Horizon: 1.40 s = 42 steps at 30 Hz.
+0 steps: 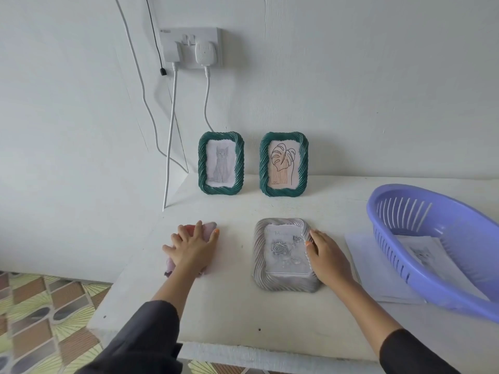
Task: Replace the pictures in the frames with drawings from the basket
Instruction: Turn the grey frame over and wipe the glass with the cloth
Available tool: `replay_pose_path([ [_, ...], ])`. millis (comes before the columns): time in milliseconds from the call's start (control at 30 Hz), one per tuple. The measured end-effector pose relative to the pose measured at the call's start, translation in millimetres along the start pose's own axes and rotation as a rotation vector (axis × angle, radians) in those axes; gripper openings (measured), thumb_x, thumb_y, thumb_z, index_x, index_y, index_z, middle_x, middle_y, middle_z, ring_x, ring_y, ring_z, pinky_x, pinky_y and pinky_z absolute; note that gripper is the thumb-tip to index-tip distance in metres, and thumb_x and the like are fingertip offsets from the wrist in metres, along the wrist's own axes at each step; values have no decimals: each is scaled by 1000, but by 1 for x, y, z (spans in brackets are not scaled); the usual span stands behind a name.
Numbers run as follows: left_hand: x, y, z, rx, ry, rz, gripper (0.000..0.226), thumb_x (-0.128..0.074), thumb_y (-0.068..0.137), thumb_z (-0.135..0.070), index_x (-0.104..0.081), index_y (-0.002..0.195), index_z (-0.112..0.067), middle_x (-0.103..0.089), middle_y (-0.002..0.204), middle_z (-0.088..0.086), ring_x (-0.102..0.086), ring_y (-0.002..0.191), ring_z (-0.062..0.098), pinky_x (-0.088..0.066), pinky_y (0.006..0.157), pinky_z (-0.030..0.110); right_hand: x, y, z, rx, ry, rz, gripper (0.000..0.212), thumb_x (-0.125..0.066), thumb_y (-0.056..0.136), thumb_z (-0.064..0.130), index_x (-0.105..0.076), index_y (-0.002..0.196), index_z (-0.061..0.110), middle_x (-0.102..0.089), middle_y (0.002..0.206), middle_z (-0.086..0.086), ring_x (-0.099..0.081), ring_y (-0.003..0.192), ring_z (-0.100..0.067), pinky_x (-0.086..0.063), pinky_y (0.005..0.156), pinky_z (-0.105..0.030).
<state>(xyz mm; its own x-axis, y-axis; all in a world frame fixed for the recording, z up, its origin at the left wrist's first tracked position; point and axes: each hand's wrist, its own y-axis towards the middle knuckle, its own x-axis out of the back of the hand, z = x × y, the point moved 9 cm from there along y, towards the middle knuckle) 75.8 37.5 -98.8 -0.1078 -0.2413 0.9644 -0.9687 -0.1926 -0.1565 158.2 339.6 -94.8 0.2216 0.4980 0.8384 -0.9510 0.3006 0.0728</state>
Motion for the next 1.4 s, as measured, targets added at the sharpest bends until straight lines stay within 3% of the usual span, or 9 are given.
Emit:
replay_pose_path([
  [167,18,-9,-20,-121,-35,-120,65,-18,91,-61,-12,148,-31,7,158,9,11,146,28,18,110,57,3,-3,-3,-51,48,4,55,-39,96,35,-30,143,7,-26,154,-7,-21,143,-18,-20,115,-31],
  [333,8,-43,-85,-360,27,-119,60,-21,96,-53,-45,136,-15,-23,151,11,-13,142,30,-1,119,51,1,-9,-3,-76,-81,22,51,-42,93,38,-45,131,3,-32,149,-11,-29,137,-25,-25,111,-32],
  [567,-25,-62,-108,-254,-153,94,39,-37,94,-23,-49,128,-7,-33,140,12,-26,133,31,-21,111,39,1,-11,2,-67,-22,-71,37,-49,91,27,-56,114,-1,-48,133,-14,-44,124,-30,-33,104,-34],
  [700,-17,-58,-102,-134,-378,139,38,-41,90,-19,-54,126,-15,-36,140,10,-32,132,29,-26,110,36,9,-19,5,-48,141,-177,16,-52,88,19,-44,76,12,-51,81,-7,-51,82,-25,-32,68,-30],
  [767,-15,-53,-103,-115,-554,129,36,-47,87,-26,-61,120,-22,-43,136,9,-43,125,31,-36,107,37,17,-19,5,-87,239,-185,8,-51,90,20,-52,93,13,-60,90,-9,-58,89,-29,-37,70,-31],
  [833,-11,-51,-107,-122,-718,131,36,-54,82,-26,-63,116,-22,-53,130,9,-55,114,32,-47,98,41,26,-17,3,-145,392,-182,35,-51,91,19,-48,126,13,-63,104,-10,-60,99,-29,-43,79,-32],
  [933,-4,-52,-117,-138,-1029,222,54,-66,76,-2,-51,127,-13,-55,123,12,-59,107,31,-52,89,39,38,-11,6,-179,702,-196,40,-59,85,10,-44,122,15,-64,87,-10,-60,78,-26,-45,73,-32],
  [1067,7,-53,-136,-176,-1273,373,62,-60,75,14,-43,127,-14,-58,107,17,-58,78,26,-48,58,31,51,5,4,-278,987,-96,26,-64,79,0,-52,99,12,-63,82,-7,-60,70,-20,-47,63,-30],
  [1400,67,-42,-234,-375,-1429,416,52,-45,78,21,-42,110,-19,-56,77,8,-56,62,22,-47,56,30,127,79,-5,-252,949,256,21,-52,81,-5,-54,74,15,-59,59,0,-59,50,-10,-50,51,-20],
])
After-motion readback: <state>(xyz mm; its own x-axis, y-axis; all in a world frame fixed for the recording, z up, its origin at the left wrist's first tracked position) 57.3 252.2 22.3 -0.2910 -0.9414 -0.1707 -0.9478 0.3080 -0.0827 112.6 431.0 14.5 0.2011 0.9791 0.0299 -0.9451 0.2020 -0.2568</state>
